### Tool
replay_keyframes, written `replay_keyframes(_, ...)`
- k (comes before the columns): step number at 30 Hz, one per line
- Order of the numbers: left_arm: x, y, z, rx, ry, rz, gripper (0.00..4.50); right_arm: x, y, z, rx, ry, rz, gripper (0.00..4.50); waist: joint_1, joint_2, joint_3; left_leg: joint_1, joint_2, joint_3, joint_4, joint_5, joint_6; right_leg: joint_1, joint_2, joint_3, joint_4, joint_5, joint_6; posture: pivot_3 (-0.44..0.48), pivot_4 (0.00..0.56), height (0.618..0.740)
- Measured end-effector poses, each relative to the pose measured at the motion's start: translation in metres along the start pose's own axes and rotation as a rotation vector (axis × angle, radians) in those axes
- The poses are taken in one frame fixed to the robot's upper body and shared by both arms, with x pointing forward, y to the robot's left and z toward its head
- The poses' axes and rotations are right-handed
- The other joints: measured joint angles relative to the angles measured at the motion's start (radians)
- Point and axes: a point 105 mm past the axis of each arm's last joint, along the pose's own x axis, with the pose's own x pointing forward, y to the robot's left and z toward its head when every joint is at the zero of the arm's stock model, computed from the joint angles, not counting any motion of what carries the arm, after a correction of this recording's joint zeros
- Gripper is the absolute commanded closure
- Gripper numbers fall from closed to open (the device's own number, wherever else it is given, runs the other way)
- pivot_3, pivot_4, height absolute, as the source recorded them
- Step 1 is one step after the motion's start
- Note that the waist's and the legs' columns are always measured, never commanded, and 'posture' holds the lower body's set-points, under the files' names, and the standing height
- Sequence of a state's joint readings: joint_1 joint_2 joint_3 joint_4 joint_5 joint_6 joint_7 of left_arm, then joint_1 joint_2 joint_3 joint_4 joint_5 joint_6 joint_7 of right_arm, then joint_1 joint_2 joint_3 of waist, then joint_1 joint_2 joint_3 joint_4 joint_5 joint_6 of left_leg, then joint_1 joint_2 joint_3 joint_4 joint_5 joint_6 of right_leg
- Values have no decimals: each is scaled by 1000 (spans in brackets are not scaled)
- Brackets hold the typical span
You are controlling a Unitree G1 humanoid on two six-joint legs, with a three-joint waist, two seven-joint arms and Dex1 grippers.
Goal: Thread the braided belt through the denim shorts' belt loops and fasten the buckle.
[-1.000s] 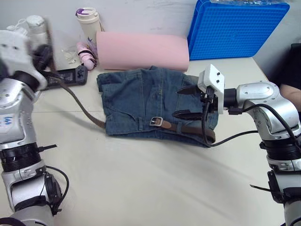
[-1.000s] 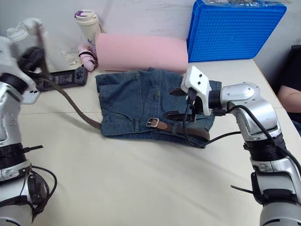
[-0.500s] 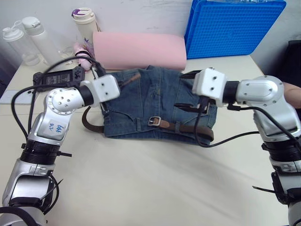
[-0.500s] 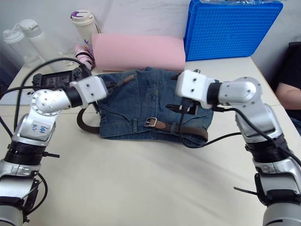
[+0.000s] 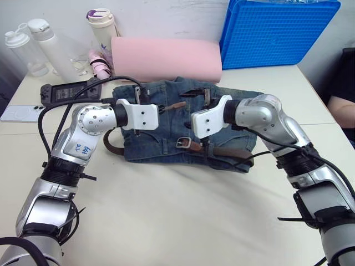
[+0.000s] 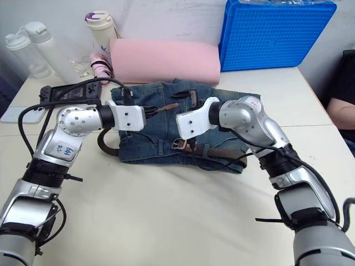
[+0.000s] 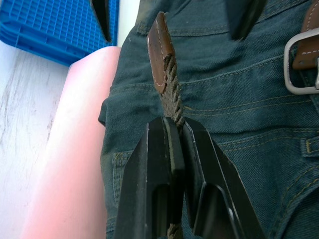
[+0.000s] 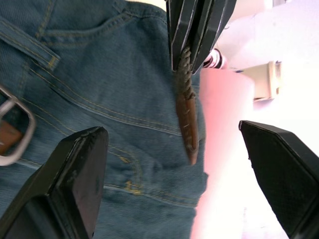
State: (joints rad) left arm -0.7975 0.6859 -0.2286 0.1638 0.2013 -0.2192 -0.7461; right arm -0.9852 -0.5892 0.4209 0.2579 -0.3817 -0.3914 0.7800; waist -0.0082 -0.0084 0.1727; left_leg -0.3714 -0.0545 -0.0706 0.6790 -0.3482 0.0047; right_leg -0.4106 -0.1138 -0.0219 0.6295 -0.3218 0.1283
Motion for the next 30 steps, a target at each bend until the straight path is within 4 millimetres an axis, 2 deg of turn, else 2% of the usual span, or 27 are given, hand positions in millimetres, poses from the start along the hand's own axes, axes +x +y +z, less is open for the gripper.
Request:
replay_keyframes(2,0,0,0,1,0,-1,4500,2,0,-2,-16,0,-13,1700,1,0,0,0,0,0,0,0,0,0,0,0,0,0,0,0,150,740)
replay_keyframes(7,1,-1,0,-1,0,-3,4500,4,3,-3,-27,-19,-29,4237,2,0,0,0,0,0,1,0,0,0,0,0,0,0,0,0,150,740)
replay_keyframes(8,1,-1,0,-2,1,-6,4500,4,3,-4,-26,-21,-34,4380,1,0,0,0,0,0,1,0,0,0,0,0,0,0,0,0,150,740)
replay_keyframes(9,1,-2,0,-9,2,-9,4500,4,3,-4,-27,-25,-37,4380,1,0,0,0,0,0,1,0,0,0,0,0,1,0,0,0,150,740)
replay_keyframes(11,-1,-3,-1,-57,0,-2,3662,6,4,-3,-32,-32,-46,4500,-3,0,0,0,0,0,1,0,0,0,0,0,1,0,0,0,150,740)
replay_keyframes(14,-4,-2,6,-247,-57,18,2527,7,2,-1,-69,-48,-89,4500,-7,0,0,0,0,-1,1,0,0,0,0,0,3,0,0,0,150,740)
replay_keyframes(16,-15,6,4,-424,-79,61,1474,7,2,-3,-87,-46,-123,4500,-12,0,0,0,0,-2,1,0,0,0,0,0,3,0,0,0,150,740)
replay_keyframes(19,-41,21,-4,-787,-103,119,216,5,10,-9,-110,-35,-148,4500,-22,0,0,1,0,-2,2,0,0,0,0,0,7,0,0,0,150,740)
replay_keyframes(21,-69,22,-4,-1200,-178,89,95,3,14,-12,-141,-29,-171,4500,-28,0,0,1,0,-2,1,0,0,-2,0,1,9,0,0,0,150,740)
replay_keyframes(23,-90,23,3,-1458,-256,45,95,4,13,-12,-150,-35,-199,4500,-36,0,0,2,1,-3,2,0,0,-2,1,1,10,0,0,0,150,740)
replay_keyframes(26,-109,12,12,-1624,-295,-37,95,9,11,-4,-154,-63,-244,4500,-48,1,0,5,1,-4,1,0,-1,0,1,1,12,0,0,0,150,740)
replay_keyframes(28,-110,-11,12,-1728,-272,-119,95,10,11,-2,-172,-71,-259,4500,-48,1,0,8,1,-5,0,0,-1,1,0,3,14,0,0,0,150,740)
replay_keyframes(30,-106,-27,14,-1808,-266,-176,95,10,11,-1,-182,-73,-268,4500,-44,0,-1,7,1,-9,2,0,-1,2,0,4,14,0,0,0,150,740)
